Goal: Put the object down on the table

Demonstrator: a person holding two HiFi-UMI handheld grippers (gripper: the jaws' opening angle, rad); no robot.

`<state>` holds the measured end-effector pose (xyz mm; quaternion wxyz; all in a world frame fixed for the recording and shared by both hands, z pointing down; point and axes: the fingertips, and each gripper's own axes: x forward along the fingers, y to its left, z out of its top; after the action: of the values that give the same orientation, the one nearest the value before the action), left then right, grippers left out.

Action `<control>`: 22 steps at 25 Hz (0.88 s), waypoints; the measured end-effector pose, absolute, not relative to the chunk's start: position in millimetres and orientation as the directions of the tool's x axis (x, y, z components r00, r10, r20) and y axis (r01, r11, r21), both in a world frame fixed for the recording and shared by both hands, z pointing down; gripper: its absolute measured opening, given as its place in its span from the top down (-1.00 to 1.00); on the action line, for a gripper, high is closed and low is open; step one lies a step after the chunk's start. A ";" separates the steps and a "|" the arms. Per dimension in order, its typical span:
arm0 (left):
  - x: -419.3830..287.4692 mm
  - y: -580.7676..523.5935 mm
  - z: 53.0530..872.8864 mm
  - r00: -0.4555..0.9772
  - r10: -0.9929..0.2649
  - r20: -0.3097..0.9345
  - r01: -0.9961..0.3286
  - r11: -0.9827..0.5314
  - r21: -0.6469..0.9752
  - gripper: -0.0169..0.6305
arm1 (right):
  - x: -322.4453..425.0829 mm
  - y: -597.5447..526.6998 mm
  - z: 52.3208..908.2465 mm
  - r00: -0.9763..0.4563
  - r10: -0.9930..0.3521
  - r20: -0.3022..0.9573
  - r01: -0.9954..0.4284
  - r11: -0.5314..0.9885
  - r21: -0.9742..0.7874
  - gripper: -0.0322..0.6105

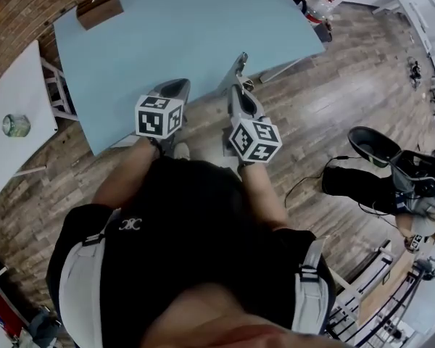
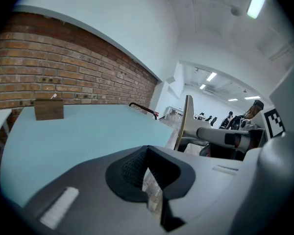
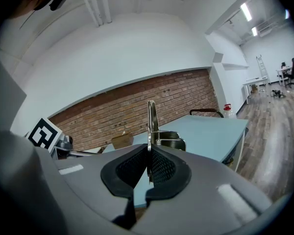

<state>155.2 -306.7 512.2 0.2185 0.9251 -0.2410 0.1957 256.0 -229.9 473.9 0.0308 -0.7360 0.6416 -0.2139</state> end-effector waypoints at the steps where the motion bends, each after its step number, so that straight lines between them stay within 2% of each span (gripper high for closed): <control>1: 155.3 -312.9 513.9 0.805 -0.361 0.471 -0.534 -0.787 0.310 0.95 | 257.0 -238.1 475.1 0.081 -0.957 0.279 -0.932 -0.172 -0.319 0.85; 22: 176.2 -381.6 523.3 0.695 -0.496 0.520 -0.690 -0.663 0.290 0.95 | 289.2 -343.3 545.7 -0.159 -0.866 0.475 -0.948 0.000 -0.318 0.85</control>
<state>176.2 -381.6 523.3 0.2392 0.8891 -0.3335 0.2026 289.2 -343.3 545.7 -0.0708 -0.6447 0.7034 -0.2908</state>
